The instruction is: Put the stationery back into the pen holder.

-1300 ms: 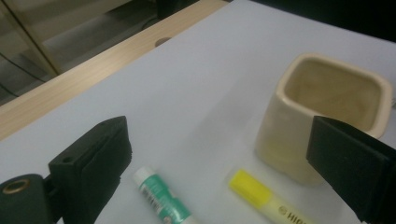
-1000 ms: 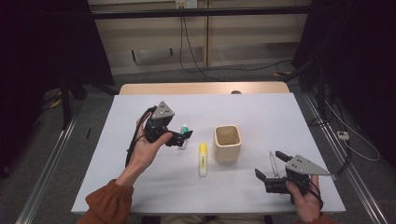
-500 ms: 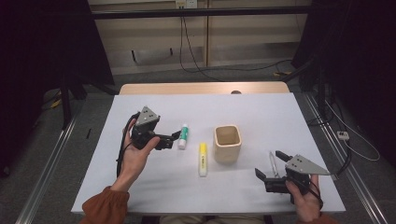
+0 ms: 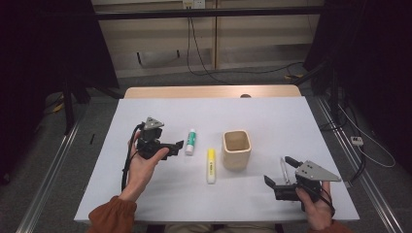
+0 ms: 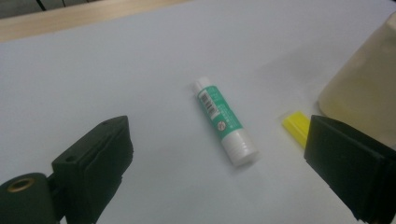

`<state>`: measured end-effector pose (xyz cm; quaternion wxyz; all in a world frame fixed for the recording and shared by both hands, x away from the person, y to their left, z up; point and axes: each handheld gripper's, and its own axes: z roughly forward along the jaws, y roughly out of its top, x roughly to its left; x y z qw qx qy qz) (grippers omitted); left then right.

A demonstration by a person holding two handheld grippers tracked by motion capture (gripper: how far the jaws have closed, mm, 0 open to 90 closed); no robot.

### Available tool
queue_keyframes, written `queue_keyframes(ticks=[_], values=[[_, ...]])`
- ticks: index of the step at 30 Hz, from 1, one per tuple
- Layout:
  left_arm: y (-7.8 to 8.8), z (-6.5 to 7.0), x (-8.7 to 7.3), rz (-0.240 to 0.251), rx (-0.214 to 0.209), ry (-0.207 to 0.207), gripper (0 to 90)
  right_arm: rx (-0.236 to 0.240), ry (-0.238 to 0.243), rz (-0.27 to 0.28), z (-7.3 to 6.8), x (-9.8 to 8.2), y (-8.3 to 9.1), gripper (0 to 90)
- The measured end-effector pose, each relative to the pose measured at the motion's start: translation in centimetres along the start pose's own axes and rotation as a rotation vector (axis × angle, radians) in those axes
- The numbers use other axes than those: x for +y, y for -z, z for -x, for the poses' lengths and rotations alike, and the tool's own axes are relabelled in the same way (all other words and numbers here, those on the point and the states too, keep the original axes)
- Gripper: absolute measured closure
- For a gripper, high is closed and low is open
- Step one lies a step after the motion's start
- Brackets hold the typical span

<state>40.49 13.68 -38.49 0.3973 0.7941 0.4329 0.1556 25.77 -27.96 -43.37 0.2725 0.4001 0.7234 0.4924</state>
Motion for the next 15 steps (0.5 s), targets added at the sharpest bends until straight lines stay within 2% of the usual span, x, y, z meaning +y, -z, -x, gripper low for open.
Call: queue_keyframes(ticks=[2,3,4,6,12,15], values=[[-0.6,0.3,-0.1,-0.021,0.007,0.011,6.7,0.0,0.001,0.001,0.0,-0.1,0.2,2.5],[-0.8,0.5,0.0,-0.042,0.024,-0.008,6.8,0.0,0.0,0.001,0.0,-0.1,0.2,2.5],[-1.0,0.6,0.0,-0.044,0.033,-0.002,7.4,0.0,0.002,0.001,0.0,-0.1,0.2,2.5],[-1.3,0.8,0.1,-0.051,0.039,0.037,8.1,0.003,0.006,-0.001,0.0,-0.1,0.2,2.6],[-2.4,1.4,0.6,-0.087,0.087,0.048,10.9,-0.001,0.001,-0.003,0.0,-0.1,0.2,2.6],[-3.2,1.6,0.9,-0.128,0.113,0.053,13.0,0.0,0.003,-0.004,0.0,-0.1,0.1,2.6]])
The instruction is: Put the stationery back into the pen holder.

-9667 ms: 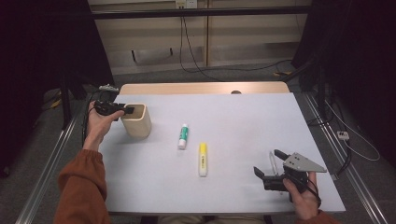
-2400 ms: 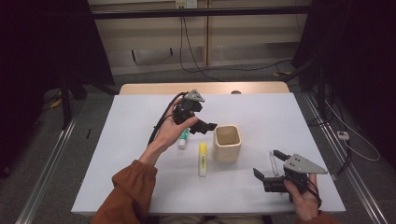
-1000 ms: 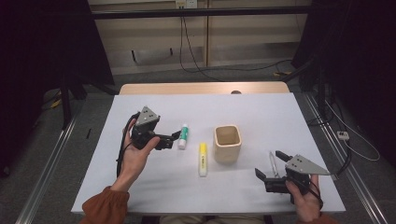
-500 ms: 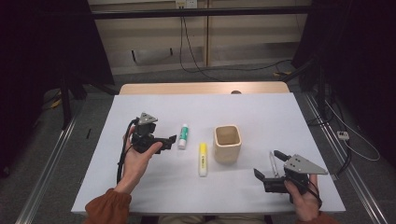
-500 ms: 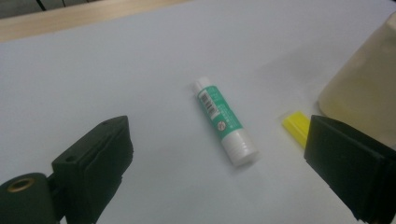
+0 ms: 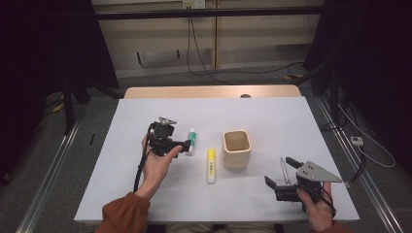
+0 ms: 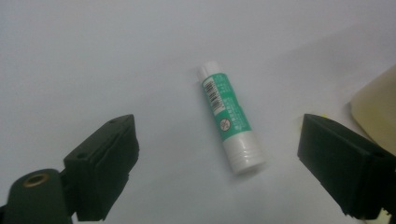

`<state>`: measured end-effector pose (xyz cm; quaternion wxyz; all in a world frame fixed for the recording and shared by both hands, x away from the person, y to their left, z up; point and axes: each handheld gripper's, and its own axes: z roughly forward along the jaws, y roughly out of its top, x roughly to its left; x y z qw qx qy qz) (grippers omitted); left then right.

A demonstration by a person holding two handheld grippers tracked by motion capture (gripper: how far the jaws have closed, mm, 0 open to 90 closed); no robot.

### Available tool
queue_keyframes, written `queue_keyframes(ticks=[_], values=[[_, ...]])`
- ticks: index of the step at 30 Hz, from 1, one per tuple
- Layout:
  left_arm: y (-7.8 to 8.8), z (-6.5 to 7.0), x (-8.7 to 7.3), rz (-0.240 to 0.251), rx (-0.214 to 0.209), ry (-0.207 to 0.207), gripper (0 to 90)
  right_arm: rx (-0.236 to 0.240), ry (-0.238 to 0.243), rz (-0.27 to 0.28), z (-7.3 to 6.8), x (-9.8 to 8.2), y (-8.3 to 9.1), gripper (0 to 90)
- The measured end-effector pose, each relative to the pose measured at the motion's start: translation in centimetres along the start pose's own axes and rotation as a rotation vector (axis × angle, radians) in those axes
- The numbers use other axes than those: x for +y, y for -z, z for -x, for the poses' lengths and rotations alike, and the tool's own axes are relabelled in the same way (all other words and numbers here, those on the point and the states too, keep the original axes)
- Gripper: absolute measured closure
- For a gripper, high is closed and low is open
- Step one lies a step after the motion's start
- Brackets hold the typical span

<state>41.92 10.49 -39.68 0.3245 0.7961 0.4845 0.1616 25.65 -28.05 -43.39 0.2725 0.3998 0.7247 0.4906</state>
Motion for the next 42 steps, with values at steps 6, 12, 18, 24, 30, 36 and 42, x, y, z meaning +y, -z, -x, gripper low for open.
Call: queue_keyframes(ticks=[6,12,18,24,30,36,42], values=[[-1.7,1.0,0.5,-0.046,0.025,0.043,16.2,0.003,-0.001,0.0,0.0,0.0,-0.1,2.6],[-2.8,1.4,0.8,-0.068,0.017,0.042,15.5,0.002,-0.002,0.0,0.0,0.0,-0.1,2.5],[-3.8,1.9,0.2,-0.067,0.015,0.055,23.4,0.003,-0.002,0.0,0.0,0.0,-0.1,2.6],[-4.5,2.0,-0.1,-0.072,0.036,0.04,31.3,0.005,-0.001,-0.001,0.0,0.0,-0.1,2.6],[-5.3,2.3,-0.3,-0.084,0.049,0.036,41.6,0.004,0.0,-0.001,0.0,0.0,-0.1,2.6],[-6.0,2.6,-0.5,-0.103,0.046,0.046,50.8,0.005,-0.002,-0.001,0.0,0.0,-0.1,2.6],[-6.0,2.8,-0.6,-0.098,0.064,0.041,59.7,0.005,-0.001,0.002,0.1,0.0,-0.1,2.6]])
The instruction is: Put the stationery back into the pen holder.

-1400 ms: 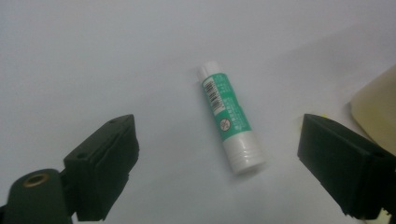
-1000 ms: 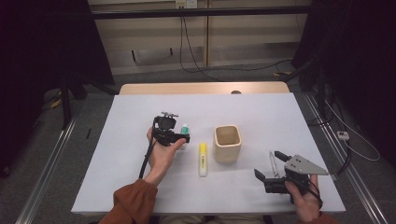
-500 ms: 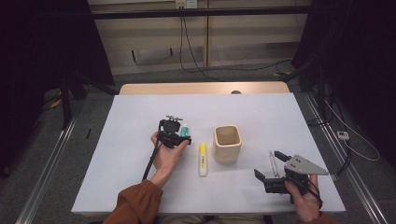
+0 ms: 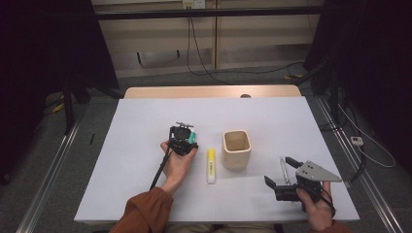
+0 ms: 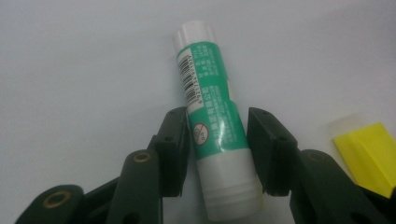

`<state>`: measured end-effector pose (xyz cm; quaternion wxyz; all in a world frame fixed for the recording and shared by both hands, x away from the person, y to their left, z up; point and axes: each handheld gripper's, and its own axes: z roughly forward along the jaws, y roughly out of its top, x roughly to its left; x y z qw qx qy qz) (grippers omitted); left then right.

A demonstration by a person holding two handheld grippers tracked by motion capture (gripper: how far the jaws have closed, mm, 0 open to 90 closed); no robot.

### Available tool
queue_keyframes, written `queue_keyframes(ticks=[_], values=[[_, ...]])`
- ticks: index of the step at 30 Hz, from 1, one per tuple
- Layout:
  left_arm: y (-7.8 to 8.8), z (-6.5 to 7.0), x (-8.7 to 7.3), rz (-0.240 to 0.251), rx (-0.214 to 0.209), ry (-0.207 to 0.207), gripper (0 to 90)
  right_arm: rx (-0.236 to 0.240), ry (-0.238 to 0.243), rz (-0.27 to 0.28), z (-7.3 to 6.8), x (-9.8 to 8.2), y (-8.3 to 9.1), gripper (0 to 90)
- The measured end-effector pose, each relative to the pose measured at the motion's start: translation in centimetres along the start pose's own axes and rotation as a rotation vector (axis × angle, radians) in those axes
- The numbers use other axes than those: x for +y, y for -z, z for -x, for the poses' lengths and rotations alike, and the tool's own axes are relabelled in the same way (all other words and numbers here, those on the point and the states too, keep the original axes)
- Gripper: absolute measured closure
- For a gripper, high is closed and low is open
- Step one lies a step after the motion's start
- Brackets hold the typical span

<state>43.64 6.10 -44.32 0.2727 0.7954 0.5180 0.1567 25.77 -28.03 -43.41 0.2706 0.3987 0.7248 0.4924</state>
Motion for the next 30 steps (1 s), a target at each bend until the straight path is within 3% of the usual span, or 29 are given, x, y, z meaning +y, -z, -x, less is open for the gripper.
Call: queue_keyframes(ticks=[6,17,20,25,30], values=[[-0.1,0.2,0.1,-0.002,0.0,-0.02,65.1,0.002,-0.003,0.001,-0.1,0.0,0.0,2.6],[-0.1,-0.6,0.5,-0.024,-0.054,-0.04,65.9,0.003,-0.002,0.0,0.0,0.0,-0.1,2.6],[0.0,-1.2,0.6,-0.029,-0.087,-0.028,65.9,0.004,-0.001,0.0,0.0,0.0,-0.1,2.6],[0.3,-2.4,0.7,-0.034,-0.107,-0.026,65.9,0.004,-0.001,-0.001,0.0,0.0,-0.1,2.6],[1.4,-3.2,0.8,-0.021,-0.143,-0.046,65.9,0.005,0.0,-0.002,-0.1,0.0,-0.2,2.6]])
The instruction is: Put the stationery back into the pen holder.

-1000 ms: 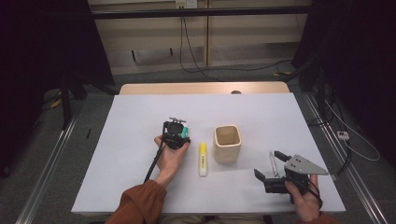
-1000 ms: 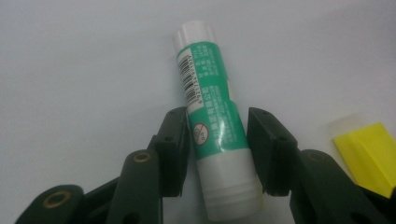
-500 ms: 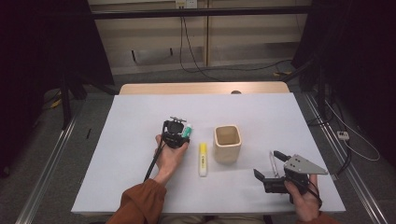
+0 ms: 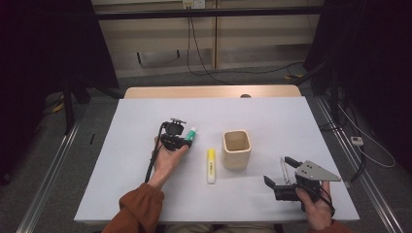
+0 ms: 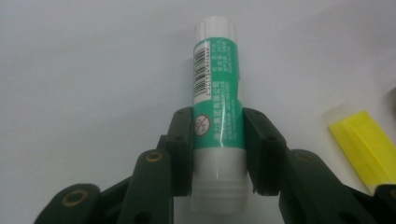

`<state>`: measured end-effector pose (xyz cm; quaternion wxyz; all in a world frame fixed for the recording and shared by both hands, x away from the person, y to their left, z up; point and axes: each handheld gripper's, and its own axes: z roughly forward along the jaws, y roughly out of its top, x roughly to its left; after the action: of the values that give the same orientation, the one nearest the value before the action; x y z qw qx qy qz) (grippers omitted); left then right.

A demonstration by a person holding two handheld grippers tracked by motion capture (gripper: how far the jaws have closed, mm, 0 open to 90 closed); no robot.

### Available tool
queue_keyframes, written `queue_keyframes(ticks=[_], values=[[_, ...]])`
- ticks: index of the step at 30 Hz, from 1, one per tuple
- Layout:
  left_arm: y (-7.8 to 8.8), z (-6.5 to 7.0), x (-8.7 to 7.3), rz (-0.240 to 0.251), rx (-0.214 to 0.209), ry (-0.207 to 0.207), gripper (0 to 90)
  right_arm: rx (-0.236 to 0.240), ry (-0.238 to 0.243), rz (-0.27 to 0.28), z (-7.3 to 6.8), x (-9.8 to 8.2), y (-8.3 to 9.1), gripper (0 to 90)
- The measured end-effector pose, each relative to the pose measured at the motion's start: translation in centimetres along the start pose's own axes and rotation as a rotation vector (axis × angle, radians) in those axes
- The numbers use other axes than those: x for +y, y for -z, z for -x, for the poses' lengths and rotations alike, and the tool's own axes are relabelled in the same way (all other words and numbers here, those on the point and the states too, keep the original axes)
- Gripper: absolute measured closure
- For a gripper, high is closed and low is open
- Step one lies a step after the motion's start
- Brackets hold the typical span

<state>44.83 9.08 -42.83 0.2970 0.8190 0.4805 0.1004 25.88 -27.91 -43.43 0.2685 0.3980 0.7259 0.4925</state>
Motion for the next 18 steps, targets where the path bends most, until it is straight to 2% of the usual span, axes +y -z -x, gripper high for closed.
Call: queue_keyframes(ticks=[8,9,13,17,18], values=[[1.9,0.3,-0.5,0.031,-0.07,-0.06,65.9,0.001,-0.001,-0.002,-0.1,0.0,0.0,2.6],[2.2,0.3,-0.5,0.031,-0.079,-0.053,65.9,0.002,-0.001,-0.002,-0.1,0.0,-0.1,2.6],[3.0,0.3,-0.8,0.05,-0.091,-0.083,65.9,0.003,0.001,-0.003,-0.1,0.0,-0.1,2.6],[3.7,0.5,-1.3,0.058,-0.129,-0.123,65.9,0.003,0.003,-0.004,-0.1,0.0,-0.1,2.6],[3.9,0.7,-1.4,0.061,-0.123,-0.134,65.9,0.002,0.003,-0.004,-0.1,0.0,-0.1,2.6]])
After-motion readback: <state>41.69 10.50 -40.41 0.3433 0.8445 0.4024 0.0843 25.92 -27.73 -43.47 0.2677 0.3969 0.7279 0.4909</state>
